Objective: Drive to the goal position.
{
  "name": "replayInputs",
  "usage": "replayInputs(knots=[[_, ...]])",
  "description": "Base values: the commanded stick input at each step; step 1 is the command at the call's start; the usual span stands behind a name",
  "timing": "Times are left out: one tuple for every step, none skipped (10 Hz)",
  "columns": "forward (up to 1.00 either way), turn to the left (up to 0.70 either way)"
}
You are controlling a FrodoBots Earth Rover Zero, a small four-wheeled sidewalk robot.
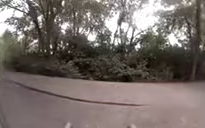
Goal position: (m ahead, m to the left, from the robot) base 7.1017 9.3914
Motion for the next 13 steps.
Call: replayInputs(knots=[[0.44, 0.24], [0.44, 0.24], [0.44, 0.24], [0.44, 0.24], [0.44, 0.24], [0.44, 0.24], [0.44, 0.24], [0.44, 0.24], [0.44, 0.24], [0.44, 0.24], [0.44, 0.24], [0.44, 0.24], [0.44, 0.24]])
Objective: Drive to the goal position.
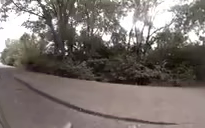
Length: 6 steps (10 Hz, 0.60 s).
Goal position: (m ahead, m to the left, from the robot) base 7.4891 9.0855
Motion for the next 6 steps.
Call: replayInputs(knots=[[0.44, 0.21], [0.44, 0.08], [0.44, 0.0], [0.44, 0.0], [0.44, 0.0], [0.45, 0.0]])
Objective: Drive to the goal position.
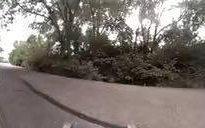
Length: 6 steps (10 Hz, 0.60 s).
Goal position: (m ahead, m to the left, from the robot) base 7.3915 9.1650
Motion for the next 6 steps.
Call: replayInputs(knots=[[0.45, 0.0], [0.45, 0.0], [0.45, 0.0], [0.45, 0.21], [0.45, 0.27], [0.45, 0.27]])
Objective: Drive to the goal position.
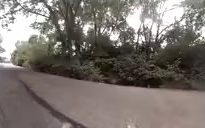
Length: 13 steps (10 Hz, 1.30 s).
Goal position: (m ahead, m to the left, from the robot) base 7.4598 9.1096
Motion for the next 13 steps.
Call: replayInputs(knots=[[0.45, 0.27], [0.45, 0.27], [0.45, 0.27], [0.45, 0.27], [0.45, 0.27], [0.45, 0.27], [0.45, 0.27], [0.45, 0.27], [0.45, 0.27], [0.45, 0.27], [0.45, 0.27], [0.45, 0.27], [0.45, 0.27]])
